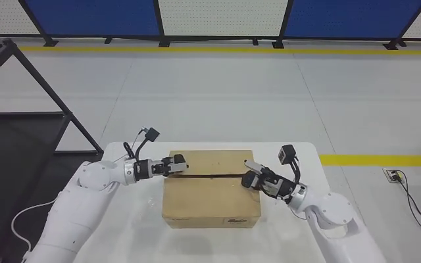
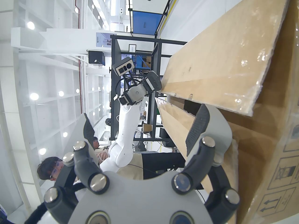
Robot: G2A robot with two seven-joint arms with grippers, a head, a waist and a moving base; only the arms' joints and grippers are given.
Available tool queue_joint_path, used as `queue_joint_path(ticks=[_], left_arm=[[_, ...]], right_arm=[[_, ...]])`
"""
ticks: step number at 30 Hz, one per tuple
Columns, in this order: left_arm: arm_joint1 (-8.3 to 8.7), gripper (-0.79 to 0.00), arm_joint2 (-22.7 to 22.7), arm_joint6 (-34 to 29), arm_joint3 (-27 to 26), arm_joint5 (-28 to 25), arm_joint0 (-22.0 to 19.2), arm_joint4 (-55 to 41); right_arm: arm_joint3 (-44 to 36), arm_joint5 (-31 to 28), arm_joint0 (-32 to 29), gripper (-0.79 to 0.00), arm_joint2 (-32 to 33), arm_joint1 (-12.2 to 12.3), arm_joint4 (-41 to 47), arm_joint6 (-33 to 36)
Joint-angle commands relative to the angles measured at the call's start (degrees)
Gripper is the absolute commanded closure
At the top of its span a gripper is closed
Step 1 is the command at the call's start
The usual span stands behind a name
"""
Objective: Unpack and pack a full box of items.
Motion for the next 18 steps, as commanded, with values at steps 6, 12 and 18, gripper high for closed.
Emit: queue_joint_path(ticks=[6, 12, 18], left_arm=[[1.22, -0.785, 3.03, 1.06, -0.37, -1.05, -0.42, -1.32], [2.24, -0.785, 4.78, 1.80, -0.90, -1.79, -0.96, -2.75], [3.34, -0.785, 5.94, 2.72, -1.42, -2.71, -0.98, -3.84]], right_arm=[[0.86, -0.93, -0.01, -0.785, 0.29, 0.14, 0.39, -0.18], [3.49, 0.74, 1.90, -0.785, -1.39, -0.22, 0.11, -2.80], [5.91, 1.87, 3.35, -0.785, -2.13, -0.42, 0.84, -3.32]])
